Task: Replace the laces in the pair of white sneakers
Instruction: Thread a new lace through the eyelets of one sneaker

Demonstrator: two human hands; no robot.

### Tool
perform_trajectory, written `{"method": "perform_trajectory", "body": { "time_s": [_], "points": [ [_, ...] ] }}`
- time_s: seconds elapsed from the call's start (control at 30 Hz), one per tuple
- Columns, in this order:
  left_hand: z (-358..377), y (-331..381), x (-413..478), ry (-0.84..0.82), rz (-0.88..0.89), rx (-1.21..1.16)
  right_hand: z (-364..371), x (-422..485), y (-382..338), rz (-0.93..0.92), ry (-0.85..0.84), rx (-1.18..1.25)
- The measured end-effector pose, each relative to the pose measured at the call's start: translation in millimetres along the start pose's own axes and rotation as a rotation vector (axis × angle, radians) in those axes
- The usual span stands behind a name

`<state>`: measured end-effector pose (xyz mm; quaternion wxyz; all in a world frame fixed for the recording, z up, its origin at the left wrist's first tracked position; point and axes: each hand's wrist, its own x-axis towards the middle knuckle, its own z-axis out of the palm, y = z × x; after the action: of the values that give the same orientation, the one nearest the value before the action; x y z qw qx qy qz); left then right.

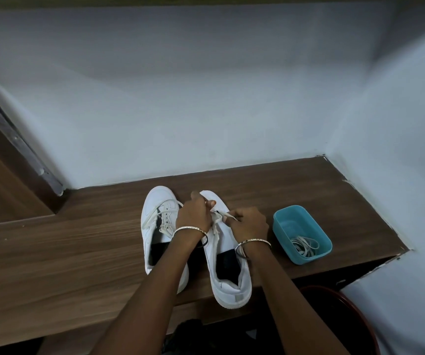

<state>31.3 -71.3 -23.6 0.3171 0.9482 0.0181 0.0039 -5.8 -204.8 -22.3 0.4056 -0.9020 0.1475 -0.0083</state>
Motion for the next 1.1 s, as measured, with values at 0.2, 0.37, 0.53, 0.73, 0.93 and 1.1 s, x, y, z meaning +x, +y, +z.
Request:
{"method": "perform_trajectory", "body": {
  "time_s": [0.2,0.37,0.53,0.73,0.93,1.1],
  "points": [
    [-21,19,16,0.066,0.088,0.060,11,-1,3,0.002,0.034,-0.017],
    [2,21,3,-0.058,-0.039,-0.364,17,-7,4,0.000,0.075,-0.063],
    [12,6,-6,0.034,-0.103,-0.216,11,-2,7,0.037,0.010,0.094],
    [12,3,-16,0.171,-0.186,-0.167,9,-2,10,0.069,-0.013,0.191],
    [22,1,-17,0.217,-0.219,-0.154,15,3,14,0.210,-0.047,0.376],
    [26,3,-20,0.263,-0.257,-0.187,18,9,17,0.255,-0.062,0.461]
  ]
}}
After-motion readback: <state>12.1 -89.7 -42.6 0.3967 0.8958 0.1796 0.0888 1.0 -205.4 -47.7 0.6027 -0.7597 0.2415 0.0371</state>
